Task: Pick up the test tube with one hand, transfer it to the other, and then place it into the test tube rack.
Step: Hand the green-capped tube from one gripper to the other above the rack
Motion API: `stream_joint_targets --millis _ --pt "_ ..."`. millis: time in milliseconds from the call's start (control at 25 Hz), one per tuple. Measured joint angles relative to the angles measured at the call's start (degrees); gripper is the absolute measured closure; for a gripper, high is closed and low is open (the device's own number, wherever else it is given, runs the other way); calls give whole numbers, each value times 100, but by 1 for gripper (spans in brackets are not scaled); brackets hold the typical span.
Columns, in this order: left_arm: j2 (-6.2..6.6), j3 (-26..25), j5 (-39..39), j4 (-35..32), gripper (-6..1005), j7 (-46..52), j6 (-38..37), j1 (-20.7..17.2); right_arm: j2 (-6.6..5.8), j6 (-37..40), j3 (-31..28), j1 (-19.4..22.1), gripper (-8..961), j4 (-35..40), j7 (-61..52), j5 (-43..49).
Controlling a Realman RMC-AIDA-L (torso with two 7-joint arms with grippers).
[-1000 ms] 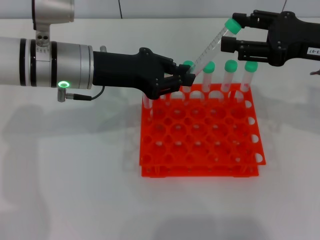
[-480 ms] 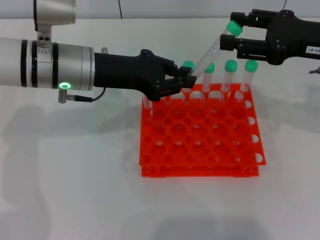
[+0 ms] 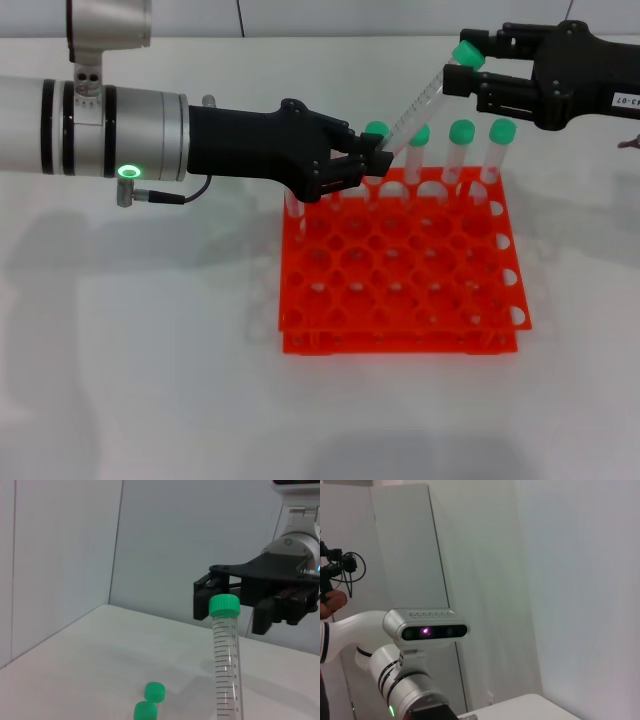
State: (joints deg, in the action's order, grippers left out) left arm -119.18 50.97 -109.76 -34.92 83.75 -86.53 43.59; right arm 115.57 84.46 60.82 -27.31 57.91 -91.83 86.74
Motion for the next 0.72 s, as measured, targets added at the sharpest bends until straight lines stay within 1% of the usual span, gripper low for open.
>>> stream_joint_targets --millis 320,560,720 --pt "0 0 9 -9 822 4 -53 0 0 2 0 -3 512 0 6 -1" --pt "0 0 14 7 822 7 -56 5 -5 3 0 -13 660 0 -2 1" --pt "0 0 14 6 822 9 -57 7 -8 3 0 -11 661 -7 -9 0"
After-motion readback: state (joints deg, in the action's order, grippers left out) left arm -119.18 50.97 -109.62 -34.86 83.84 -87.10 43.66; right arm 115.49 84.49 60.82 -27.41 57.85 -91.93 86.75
